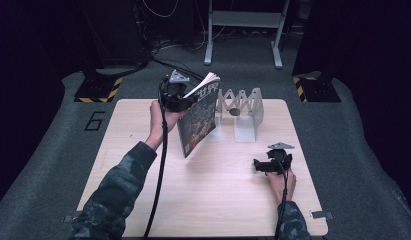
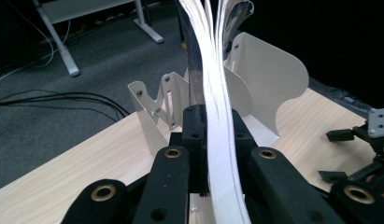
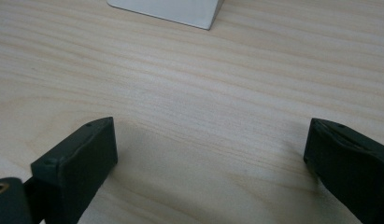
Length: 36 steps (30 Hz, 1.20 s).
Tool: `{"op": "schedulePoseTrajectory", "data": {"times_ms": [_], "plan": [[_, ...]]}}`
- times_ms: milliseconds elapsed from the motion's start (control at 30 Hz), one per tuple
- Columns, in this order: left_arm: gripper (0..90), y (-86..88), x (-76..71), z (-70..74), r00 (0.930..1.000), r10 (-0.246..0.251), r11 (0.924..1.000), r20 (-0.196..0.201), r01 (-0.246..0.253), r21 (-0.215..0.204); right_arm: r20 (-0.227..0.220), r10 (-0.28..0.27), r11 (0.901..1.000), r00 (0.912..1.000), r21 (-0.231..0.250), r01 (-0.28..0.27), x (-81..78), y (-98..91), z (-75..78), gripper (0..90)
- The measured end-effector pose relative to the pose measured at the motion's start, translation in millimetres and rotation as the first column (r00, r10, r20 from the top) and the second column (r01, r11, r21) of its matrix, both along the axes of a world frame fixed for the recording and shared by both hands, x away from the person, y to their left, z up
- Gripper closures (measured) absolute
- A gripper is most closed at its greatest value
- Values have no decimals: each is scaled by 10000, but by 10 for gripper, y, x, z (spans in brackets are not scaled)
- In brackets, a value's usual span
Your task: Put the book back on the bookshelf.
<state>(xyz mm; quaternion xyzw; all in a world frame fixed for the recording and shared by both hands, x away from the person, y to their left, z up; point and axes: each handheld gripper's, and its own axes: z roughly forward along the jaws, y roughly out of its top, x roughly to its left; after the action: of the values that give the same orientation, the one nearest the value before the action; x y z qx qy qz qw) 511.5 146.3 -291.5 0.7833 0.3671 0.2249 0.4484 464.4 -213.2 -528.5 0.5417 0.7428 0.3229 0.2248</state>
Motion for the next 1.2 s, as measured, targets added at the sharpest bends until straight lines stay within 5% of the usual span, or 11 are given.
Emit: {"op": "schedulePoseTrajectory", "data": {"times_ms": [467,1200], "plan": [[823,-79,145,-86,9973,738,9948,-66,-740,-696,-18,-56,9999,10000,85,57,-4,4,2,25],[823,-217,281,-213,9895,1445,9864,103,-1432,-812,86,-40,10000,10000,10,40,7,-2,-4,27]]}}
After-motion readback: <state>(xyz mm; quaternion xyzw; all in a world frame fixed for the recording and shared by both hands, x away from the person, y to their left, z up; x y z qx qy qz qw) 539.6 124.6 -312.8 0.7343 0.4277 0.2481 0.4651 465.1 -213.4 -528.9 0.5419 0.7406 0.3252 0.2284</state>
